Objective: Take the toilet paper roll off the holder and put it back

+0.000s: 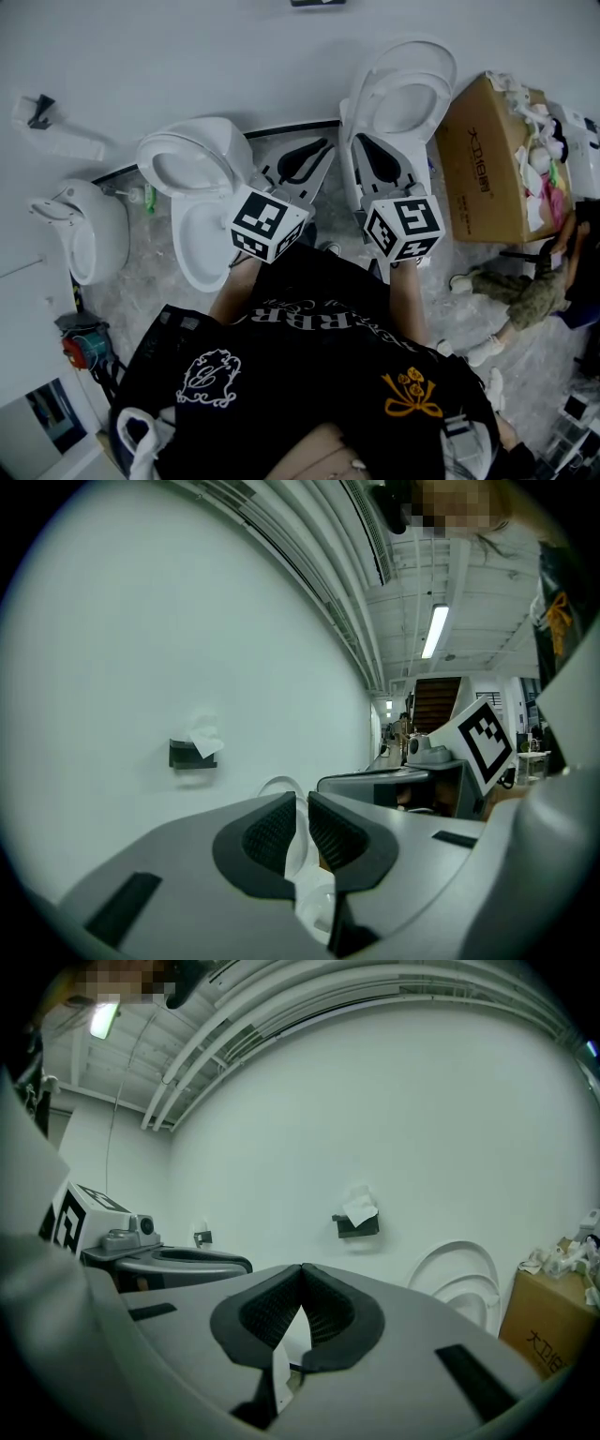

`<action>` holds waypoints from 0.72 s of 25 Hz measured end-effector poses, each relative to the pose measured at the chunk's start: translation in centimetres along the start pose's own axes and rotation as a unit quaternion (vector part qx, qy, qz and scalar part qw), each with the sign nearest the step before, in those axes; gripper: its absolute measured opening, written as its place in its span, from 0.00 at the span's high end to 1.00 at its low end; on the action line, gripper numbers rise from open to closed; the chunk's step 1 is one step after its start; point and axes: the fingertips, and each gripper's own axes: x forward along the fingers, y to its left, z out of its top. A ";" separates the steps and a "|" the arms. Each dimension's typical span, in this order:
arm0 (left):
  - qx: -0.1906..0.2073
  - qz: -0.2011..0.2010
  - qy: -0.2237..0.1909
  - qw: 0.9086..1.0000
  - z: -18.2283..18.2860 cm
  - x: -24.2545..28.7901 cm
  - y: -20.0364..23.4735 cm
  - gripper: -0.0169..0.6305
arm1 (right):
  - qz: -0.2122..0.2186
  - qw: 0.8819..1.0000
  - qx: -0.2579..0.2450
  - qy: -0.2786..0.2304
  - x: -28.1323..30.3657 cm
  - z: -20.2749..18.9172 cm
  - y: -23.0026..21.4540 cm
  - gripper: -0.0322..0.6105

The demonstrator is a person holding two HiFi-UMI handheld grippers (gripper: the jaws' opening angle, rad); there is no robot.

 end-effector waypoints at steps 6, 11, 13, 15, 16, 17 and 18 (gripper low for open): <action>0.002 0.001 -0.008 1.000 0.7 0.0 0.1 0.91 | 0.005 1.000 -0.004 0.000 0.1 0.3 0.3 0.94; 0.004 0.003 -0.008 1.000 0.9 0.1 0.3 0.91 | 0.007 1.000 -0.005 0.001 0.1 0.5 0.3 0.94; 0.005 0.004 -0.009 1.000 1.0 0.2 0.3 0.91 | 0.008 1.000 -0.008 0.003 0.2 0.4 0.2 0.94; 0.006 0.004 -0.011 1.000 1.1 0.2 0.3 0.91 | 0.009 1.000 -0.009 0.004 0.2 0.4 0.2 0.94; 0.006 0.004 -0.012 1.000 1.2 0.2 0.3 0.91 | 0.010 1.000 -0.010 0.004 0.2 0.4 0.2 0.94; 0.007 0.004 -0.012 1.000 1.3 0.2 0.3 0.91 | 0.010 1.000 -0.010 0.003 0.2 0.4 0.3 0.94; 0.008 0.004 -0.013 1.000 1.3 0.3 0.3 0.91 | 0.010 1.000 -0.009 0.003 0.2 0.5 0.2 0.94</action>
